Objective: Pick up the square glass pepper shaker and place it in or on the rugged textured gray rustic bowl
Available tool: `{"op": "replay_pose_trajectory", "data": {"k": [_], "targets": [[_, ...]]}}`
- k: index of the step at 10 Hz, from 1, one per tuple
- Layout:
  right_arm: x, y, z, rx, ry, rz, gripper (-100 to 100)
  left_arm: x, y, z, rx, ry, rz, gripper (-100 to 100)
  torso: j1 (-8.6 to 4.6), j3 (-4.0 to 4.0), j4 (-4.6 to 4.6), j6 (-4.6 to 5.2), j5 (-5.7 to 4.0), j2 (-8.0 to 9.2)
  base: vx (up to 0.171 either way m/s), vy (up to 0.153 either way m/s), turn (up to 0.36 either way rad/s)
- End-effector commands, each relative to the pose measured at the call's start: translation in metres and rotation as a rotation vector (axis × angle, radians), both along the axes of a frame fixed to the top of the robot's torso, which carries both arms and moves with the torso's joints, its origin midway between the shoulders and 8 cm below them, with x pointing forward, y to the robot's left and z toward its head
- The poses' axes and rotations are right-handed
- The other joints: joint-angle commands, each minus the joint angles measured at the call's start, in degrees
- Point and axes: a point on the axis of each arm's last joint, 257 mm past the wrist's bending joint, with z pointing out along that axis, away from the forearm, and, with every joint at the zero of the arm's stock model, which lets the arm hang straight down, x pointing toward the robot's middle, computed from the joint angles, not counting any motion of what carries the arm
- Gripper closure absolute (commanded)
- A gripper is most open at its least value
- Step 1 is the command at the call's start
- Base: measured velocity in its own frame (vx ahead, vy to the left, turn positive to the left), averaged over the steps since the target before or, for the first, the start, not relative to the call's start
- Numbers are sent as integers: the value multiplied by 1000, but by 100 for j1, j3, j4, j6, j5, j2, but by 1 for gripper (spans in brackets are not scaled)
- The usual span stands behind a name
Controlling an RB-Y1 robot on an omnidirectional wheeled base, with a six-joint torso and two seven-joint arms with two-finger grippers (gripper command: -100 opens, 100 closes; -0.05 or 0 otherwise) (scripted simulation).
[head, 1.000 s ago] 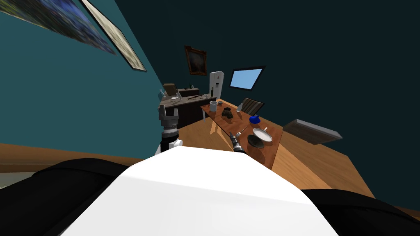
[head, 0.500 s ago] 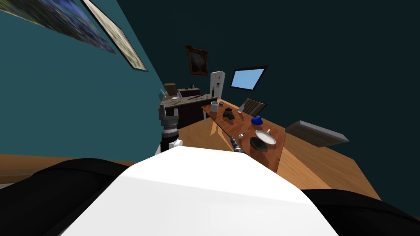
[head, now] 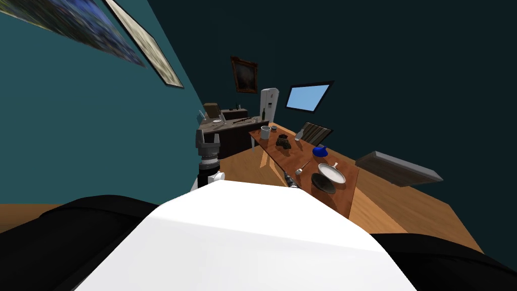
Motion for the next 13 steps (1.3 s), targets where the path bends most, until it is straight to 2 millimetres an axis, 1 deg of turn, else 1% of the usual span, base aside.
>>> {"op": "replay_pose_trajectory", "data": {"k": [1, 3, 4, 5, 6, 7, 8, 9, 10, 12, 13], "targets": [[-6, -8, -9, -33, 29, -14, -100, 0, 0, 0, 0, 0, 0, 0, 0, 0, 0, 0, 0, 0, 55, 4, 24], [-25, -31, -32, -130, 111, -33, -100, 0, 0, 0, 0, 0, 0, 0, -1, 3, 1, 0, 0, 5, 76, 7, 59], [-27, -36, -33, -145, 119, -46, -100, 0, 0, 0, 0, 0, 0, 0, -2, -1, 0, 0, 0, -1, 70, -1, 37], [-37, -50, -42, -197, 158, -62, -100, 0, 0, 0, 0, 0, 0, 0, -4, 0, 0, 0, -1, 2, 70, -7, 63], [-37, -50, -41, -201, 159, -62, -100, 0, 0, 0, 0, 0, 0, 0, -4, 1, 0, 0, -1, 2, 56, -5, 24], [-46, -63, -48, -253, 191, -68, -100, 0, 0, 0, 0, 0, 0, 0, -5, 4, 1, 1, 0, 7, 58, 1, 51], [-47, -65, -48, -258, 195, -78, -100, 0, 0, 0, 0, 0, 0, 0, -4, 4, 2, 0, -1, 7, 50, -2, 27], [-55, -78, -53, -310, 225, -83, -100, 0, 0, 0, 0, 0, 0, 0, -4, 5, 2, 1, -1, 10, 59, 4, 50], [-56, -80, -53, -315, 228, -93, -100, 0, 0, 0, 0, 0, 0, 0, -1, 4, 2, 0, 0, 8, 52, 5, 27], [-71, -107, -59, -419, 280, -108, -100, 0, 0, 0, 0, 0, 0, 0, -6, 4, 1, 0, -1, 7, 77, -4, 72], [-73, -110, -58, -425, 283, -119, -100, 0, 0, 0, 0, 0, 0, 0, -4, -1, 0, 0, -1, -1, 60, 1, 17]]}}
